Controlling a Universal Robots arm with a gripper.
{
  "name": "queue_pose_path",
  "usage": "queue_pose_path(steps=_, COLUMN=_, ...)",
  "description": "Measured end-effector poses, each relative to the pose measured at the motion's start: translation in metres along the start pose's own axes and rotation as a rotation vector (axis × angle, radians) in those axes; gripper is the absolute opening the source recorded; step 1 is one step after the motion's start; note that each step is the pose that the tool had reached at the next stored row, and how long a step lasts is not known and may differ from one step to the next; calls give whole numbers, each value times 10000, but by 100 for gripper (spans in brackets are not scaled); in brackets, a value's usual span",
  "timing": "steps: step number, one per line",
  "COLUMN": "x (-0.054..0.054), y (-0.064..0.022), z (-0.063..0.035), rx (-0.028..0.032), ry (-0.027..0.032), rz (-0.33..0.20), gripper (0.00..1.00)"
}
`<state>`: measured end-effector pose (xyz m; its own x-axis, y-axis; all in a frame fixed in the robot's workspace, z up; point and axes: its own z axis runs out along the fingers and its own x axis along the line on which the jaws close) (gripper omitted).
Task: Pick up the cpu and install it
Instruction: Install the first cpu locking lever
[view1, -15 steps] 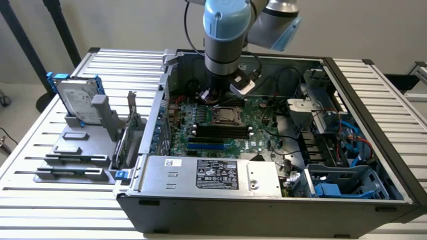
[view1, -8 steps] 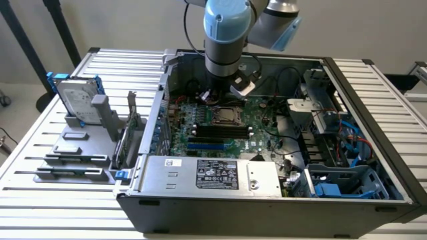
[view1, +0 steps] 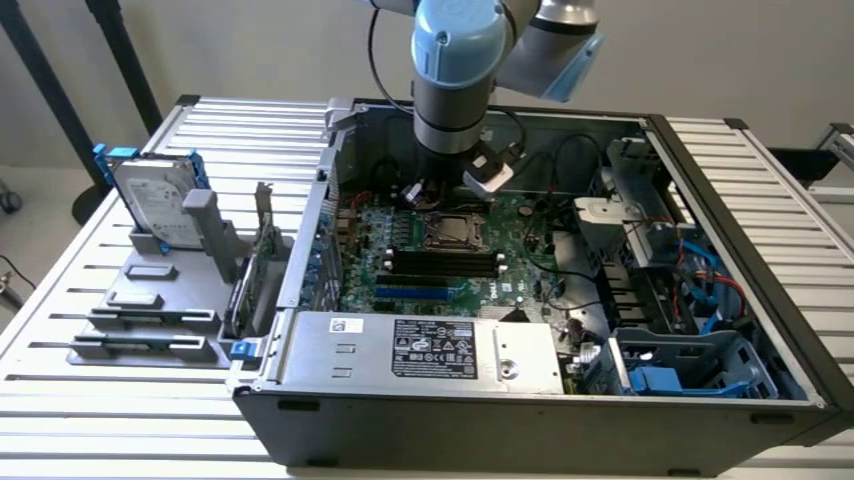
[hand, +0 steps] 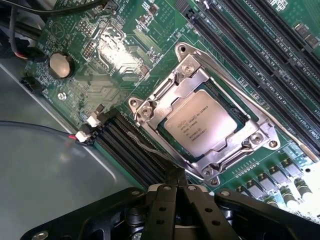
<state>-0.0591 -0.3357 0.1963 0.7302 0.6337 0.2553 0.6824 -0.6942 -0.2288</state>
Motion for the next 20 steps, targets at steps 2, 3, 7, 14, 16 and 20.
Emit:
queue_pose_path(steps=2, x=9, y=6, z=4, rx=-4, ry=-4, rz=0, gripper=11)
queue_pose_path(steps=3, x=13, y=9, z=5, rx=-7, ry=-7, rz=0, gripper=11)
queue_pose_path(steps=7, x=30, y=21, z=12, rx=-22, ry=-20, rz=-1, gripper=11)
queue_pose_path(steps=14, x=55, y=35, z=30, rx=-72, ry=-67, rz=-4, gripper=11)
queue_pose_path(steps=16, x=62, y=40, z=34, rx=-86, ry=-80, rz=-4, gripper=11)
queue_pose_path(steps=20, x=75, y=49, z=44, rx=-122, ry=-113, rz=-6, gripper=11)
